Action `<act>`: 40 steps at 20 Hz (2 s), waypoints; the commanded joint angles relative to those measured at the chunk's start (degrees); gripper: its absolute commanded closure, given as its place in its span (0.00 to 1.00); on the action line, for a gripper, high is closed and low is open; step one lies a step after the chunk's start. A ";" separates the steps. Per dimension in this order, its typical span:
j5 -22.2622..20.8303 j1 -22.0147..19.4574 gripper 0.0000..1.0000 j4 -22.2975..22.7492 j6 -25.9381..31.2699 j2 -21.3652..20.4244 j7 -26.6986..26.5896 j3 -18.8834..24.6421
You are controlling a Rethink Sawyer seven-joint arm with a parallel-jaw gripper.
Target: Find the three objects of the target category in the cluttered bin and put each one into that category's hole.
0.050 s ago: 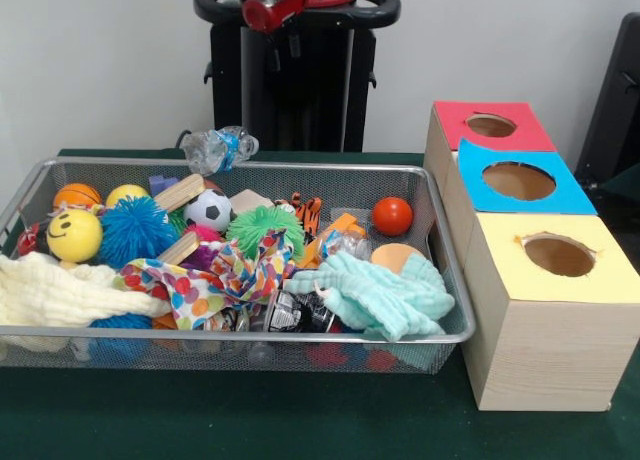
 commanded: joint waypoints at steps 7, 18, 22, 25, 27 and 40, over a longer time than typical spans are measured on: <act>-1.23 -0.05 0.00 -4.38 -1.69 1.80 6.71 0.81; 4.92 -1.41 0.00 -4.64 3.27 0.59 4.40 5.98; 7.94 -1.63 0.00 -5.11 5.34 0.24 3.19 7.73; 10.10 -1.99 0.00 -5.45 6.81 -0.03 2.08 9.01; 10.86 -2.11 0.00 -5.75 7.29 0.10 1.66 9.40; 5.60 -2.18 0.00 -7.23 2.23 2.87 3.18 6.72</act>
